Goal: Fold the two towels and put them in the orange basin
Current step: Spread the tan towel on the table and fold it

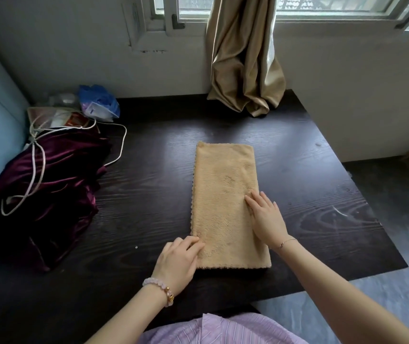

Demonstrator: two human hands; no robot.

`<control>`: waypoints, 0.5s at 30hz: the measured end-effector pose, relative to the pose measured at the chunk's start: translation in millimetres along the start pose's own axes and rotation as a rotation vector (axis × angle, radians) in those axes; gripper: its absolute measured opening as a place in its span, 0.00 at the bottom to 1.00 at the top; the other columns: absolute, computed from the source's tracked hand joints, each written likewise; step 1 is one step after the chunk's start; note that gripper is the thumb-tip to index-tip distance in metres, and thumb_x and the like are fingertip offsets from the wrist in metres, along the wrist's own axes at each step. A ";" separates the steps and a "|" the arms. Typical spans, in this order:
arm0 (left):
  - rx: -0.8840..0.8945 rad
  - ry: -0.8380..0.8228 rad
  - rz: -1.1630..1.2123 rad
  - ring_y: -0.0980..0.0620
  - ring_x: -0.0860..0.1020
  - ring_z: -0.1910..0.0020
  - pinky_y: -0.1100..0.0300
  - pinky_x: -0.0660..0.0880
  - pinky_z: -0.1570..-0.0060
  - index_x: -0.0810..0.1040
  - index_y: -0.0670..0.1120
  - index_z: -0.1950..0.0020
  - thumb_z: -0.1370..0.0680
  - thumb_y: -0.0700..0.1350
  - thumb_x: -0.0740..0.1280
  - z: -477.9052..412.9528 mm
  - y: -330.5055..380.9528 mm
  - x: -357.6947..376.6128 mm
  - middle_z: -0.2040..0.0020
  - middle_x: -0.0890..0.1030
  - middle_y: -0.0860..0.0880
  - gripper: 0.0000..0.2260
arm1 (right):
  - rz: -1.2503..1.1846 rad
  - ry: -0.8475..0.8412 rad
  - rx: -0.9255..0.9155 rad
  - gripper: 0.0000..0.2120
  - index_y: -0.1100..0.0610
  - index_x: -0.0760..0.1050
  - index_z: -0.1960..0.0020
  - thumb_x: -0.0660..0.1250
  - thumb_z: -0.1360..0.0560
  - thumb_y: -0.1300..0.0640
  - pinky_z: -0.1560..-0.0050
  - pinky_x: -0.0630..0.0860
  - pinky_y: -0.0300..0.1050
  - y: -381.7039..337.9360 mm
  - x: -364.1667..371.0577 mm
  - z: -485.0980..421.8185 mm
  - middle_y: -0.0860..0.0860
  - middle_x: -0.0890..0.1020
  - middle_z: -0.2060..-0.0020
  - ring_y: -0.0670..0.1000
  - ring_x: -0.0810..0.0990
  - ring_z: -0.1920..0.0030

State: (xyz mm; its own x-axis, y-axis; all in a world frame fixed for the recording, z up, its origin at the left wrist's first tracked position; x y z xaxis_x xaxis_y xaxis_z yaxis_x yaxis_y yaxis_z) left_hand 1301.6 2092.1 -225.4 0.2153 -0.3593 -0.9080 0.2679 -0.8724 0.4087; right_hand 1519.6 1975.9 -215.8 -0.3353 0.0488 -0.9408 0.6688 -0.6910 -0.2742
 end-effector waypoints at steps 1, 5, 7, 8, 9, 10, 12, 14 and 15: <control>-0.004 0.027 -0.019 0.55 0.79 0.57 0.60 0.77 0.59 0.81 0.51 0.48 0.32 0.41 0.72 -0.6 1.6 -2.3 0.50 0.80 0.56 0.14 | -0.042 0.061 -0.023 0.20 0.54 0.65 0.28 0.54 0.19 0.60 0.27 0.53 0.59 -3.3 -1.2 6.4 0.49 0.61 0.25 0.54 0.54 0.24; 0.047 0.044 -0.061 0.55 0.77 0.47 0.60 0.74 0.48 0.80 0.51 0.47 0.29 0.48 0.61 -3.4 15.1 -9.4 0.46 0.80 0.55 0.14 | -0.065 0.253 -0.256 0.16 0.58 0.77 0.40 0.68 0.27 0.61 0.34 0.67 0.55 -16.5 5.5 45.8 0.54 0.77 0.37 0.55 0.74 0.35; 0.103 -0.027 -0.063 0.55 0.76 0.44 0.60 0.73 0.44 0.80 0.49 0.44 0.29 0.51 0.60 -4.0 24.4 -5.9 0.44 0.79 0.54 0.17 | -0.075 0.234 -0.346 0.14 0.57 0.78 0.43 0.66 0.27 0.58 0.37 0.73 0.52 -16.9 16.6 63.6 0.53 0.79 0.40 0.54 0.77 0.39; 0.123 -0.063 -0.069 0.55 0.76 0.44 0.60 0.73 0.43 0.79 0.48 0.43 0.30 0.52 0.61 -3.4 28.9 -2.2 0.43 0.79 0.53 0.19 | -0.099 0.209 -0.373 0.14 0.57 0.78 0.43 0.64 0.27 0.56 0.37 0.73 0.51 -15.7 21.4 71.4 0.53 0.79 0.40 0.53 0.77 0.39; 0.132 -0.089 -0.077 0.55 0.76 0.43 0.60 0.73 0.42 0.79 0.48 0.42 0.31 0.51 0.61 -2.5 32.8 1.6 0.43 0.78 0.53 0.20 | -0.127 0.194 -0.393 0.14 0.58 0.78 0.43 0.62 0.27 0.56 0.37 0.72 0.49 -12.8 25.5 78.1 0.54 0.78 0.40 0.53 0.76 0.39; 0.134 -0.100 -0.089 0.54 0.76 0.43 0.60 0.74 0.41 0.78 0.47 0.41 0.33 0.50 0.62 -1.6 35.4 5.5 0.42 0.78 0.52 0.21 | -0.146 0.189 -0.402 0.15 0.59 0.77 0.44 0.61 0.28 0.56 0.37 0.71 0.47 -9.0 28.3 83.4 0.54 0.78 0.40 0.52 0.75 0.39; 0.136 -0.098 -0.124 0.53 0.77 0.44 0.59 0.74 0.42 0.78 0.46 0.41 0.38 0.44 0.68 -0.9 38.5 11.4 0.43 0.79 0.50 0.25 | -0.140 0.173 -0.412 0.17 0.59 0.77 0.44 0.61 0.30 0.56 0.38 0.70 0.44 -2.6 29.9 91.6 0.55 0.78 0.41 0.50 0.74 0.41; 0.149 -0.086 -0.170 0.51 0.78 0.47 0.58 0.75 0.44 0.79 0.45 0.43 0.42 0.41 0.73 -2.8 38.5 14.8 0.45 0.79 0.49 0.26 | -0.112 0.133 -0.432 0.21 0.59 0.76 0.41 0.62 0.31 0.54 0.35 0.69 0.44 2.7 31.7 95.4 0.54 0.77 0.40 0.50 0.73 0.39; 0.157 -0.082 -0.190 0.51 0.78 0.48 0.58 0.75 0.45 0.79 0.45 0.44 0.42 0.42 0.74 -4.5 38.1 15.2 0.47 0.79 0.49 0.26 | -0.100 0.108 -0.438 0.22 0.58 0.75 0.39 0.63 0.32 0.53 0.34 0.68 0.44 5.0 32.5 95.6 0.53 0.76 0.39 0.50 0.73 0.38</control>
State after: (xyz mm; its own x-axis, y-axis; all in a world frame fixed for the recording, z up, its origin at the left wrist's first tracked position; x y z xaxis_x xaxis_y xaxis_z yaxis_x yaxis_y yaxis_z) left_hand 1319.3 2054.8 -223.1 0.0961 -0.2045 -0.9741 0.1462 -0.9651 0.2170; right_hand 1448.6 1905.1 -228.8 -0.3569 0.1905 -0.9145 0.8618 -0.3105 -0.4011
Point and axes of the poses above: each hand's wrist, its own z-axis away from the middle knuckle, its own x-axis out of the palm, y = z × x, the point moved 3 cm from there along -z, towards the middle knuckle
